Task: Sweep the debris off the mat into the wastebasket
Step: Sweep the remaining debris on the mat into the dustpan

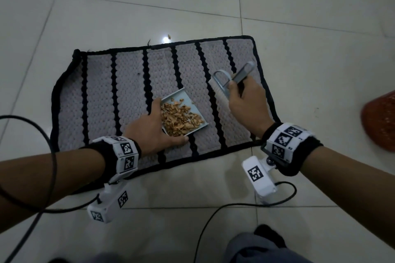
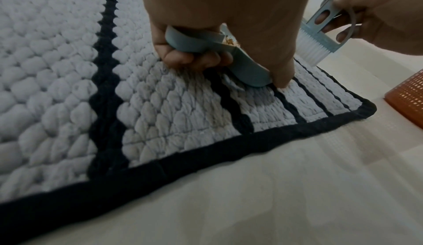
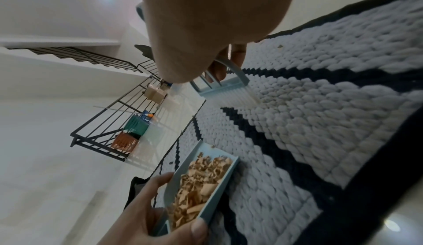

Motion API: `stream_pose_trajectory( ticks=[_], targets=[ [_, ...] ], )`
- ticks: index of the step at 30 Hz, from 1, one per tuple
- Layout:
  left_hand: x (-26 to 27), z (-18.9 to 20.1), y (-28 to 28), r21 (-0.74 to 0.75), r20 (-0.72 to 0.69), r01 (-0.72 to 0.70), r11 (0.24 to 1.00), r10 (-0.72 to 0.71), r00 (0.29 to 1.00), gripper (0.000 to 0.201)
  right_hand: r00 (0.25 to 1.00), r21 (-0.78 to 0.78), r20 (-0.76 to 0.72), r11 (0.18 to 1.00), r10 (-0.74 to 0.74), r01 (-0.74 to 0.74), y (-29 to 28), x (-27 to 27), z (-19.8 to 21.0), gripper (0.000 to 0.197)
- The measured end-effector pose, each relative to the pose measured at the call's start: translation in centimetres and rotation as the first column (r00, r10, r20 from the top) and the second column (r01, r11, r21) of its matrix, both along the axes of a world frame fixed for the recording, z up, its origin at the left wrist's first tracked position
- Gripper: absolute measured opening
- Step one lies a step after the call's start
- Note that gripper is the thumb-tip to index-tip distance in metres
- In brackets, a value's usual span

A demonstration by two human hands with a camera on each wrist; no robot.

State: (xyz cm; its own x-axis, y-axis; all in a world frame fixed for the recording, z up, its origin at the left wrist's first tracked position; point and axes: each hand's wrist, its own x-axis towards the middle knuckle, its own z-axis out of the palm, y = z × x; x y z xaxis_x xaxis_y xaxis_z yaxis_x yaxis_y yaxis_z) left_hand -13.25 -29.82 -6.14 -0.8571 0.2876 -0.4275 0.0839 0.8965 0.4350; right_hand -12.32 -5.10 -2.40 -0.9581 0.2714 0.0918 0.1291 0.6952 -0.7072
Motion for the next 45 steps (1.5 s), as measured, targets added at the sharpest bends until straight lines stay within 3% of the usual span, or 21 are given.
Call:
stream_pose_trajectory(
  ticks=[3,12,15,21,25,28,36,39,45],
  targets=[
    [0.0,0.1,0.1,-0.009,-0.004,0.001,1.000,-0.001,1.000,0.122,1.000,0.032,0.007,0.999,0.030,-0.030,-0.4,0.1,-0.8,0.020],
    [0.0,-0.1,0.3,0.012,-0.024,-0.021,1.000,0.021,0.999,0.118,0.925,0.197,-0.010,0.908,0.379,-0.370,-6.2,1.6,-1.8,0.015],
    [0.0,-0.2,0.0,0.030,-0.026,-0.007,1.000,0.008,1.000,0.120,0.945,0.133,-0.066,0.941,0.321,-0.310,-6.2,1.9,-0.5,0.009],
    [0.0,-0.2,-1.0,0.027,-0.031,-0.043,0.999,0.044,0.999,0.126,0.995,-0.094,-0.086,0.994,0.047,-0.055,-2.8,-0.4,1.7,0.019],
    [-0.7,-0.2,-1.9,0.056,-0.046,-0.064,0.996,0.066,0.997,0.124,0.999,-0.162,-0.031,0.987,-0.008,0.003,-1.4,-2.4,1.0,0.026],
    [-1.3,0.1,-2.5,0.063,-0.043,-0.080,0.995,0.083,0.996,0.120,1.000,-0.121,0.010,0.992,-0.020,0.021,-1.2,-3.0,0.4,0.025],
    [-1.6,-0.2,-4.0,0.035,-0.024,-0.053,0.998,0.054,0.998,0.123,0.996,0.024,0.041,0.996,0.081,-0.082,-2.8,-1.8,-1.1,0.022],
    [-1.4,-0.3,-3.9,0.008,-0.028,-0.048,0.999,0.048,0.998,0.126,0.982,0.054,-0.012,0.980,0.190,-0.189,-4.8,-0.9,-1.6,0.023],
    [-1.2,-0.5,-3.6,0.040,-0.021,-0.058,0.998,0.059,0.998,0.124,0.917,0.142,0.007,0.908,0.398,-0.395,-8.6,0.9,-2.1,0.007]
  ],
)
